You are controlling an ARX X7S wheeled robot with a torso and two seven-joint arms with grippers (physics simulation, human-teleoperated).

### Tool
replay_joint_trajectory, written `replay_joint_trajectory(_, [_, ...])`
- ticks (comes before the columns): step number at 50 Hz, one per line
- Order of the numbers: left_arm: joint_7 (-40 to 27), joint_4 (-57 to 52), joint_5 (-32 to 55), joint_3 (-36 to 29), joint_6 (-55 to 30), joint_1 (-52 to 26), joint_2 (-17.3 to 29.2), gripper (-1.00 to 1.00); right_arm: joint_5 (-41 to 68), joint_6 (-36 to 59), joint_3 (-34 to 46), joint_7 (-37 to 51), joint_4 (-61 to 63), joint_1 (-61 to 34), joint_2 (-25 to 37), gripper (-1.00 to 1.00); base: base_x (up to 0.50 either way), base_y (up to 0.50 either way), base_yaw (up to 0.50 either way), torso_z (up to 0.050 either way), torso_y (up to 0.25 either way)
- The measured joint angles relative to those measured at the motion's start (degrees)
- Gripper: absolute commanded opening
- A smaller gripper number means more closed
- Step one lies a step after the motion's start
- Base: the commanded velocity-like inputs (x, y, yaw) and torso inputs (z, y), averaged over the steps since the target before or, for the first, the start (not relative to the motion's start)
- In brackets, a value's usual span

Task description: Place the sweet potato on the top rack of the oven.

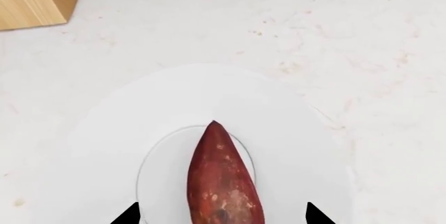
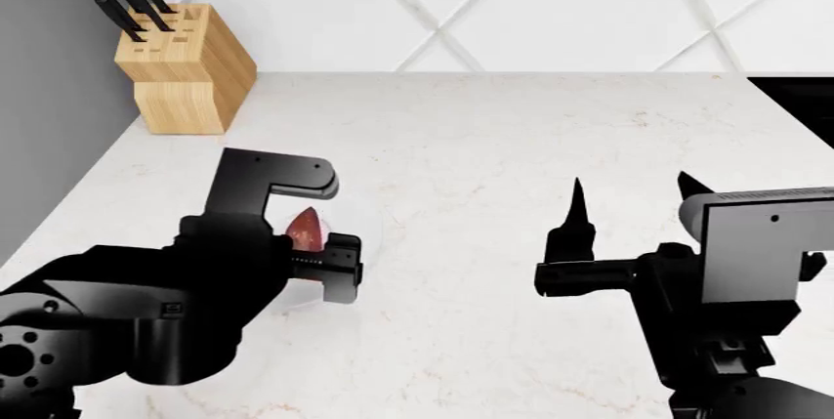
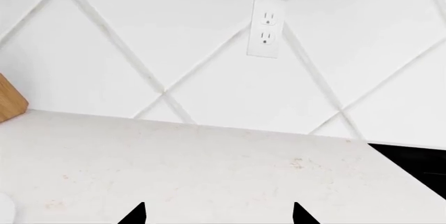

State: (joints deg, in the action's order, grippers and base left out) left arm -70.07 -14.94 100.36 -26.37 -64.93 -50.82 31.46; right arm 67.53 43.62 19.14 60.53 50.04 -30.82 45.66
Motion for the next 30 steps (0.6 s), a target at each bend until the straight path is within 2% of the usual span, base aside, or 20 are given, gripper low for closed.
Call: replay_joint_trajectory(30, [3.5,2.3,-2.8,-1.8,0.5,-0.3,-0.7,1.0,-1.8,-1.0,0.7,-1.3,-1.3,0.8,-0.3,1.0,0.0,0.0,0.0,0.0,0.0])
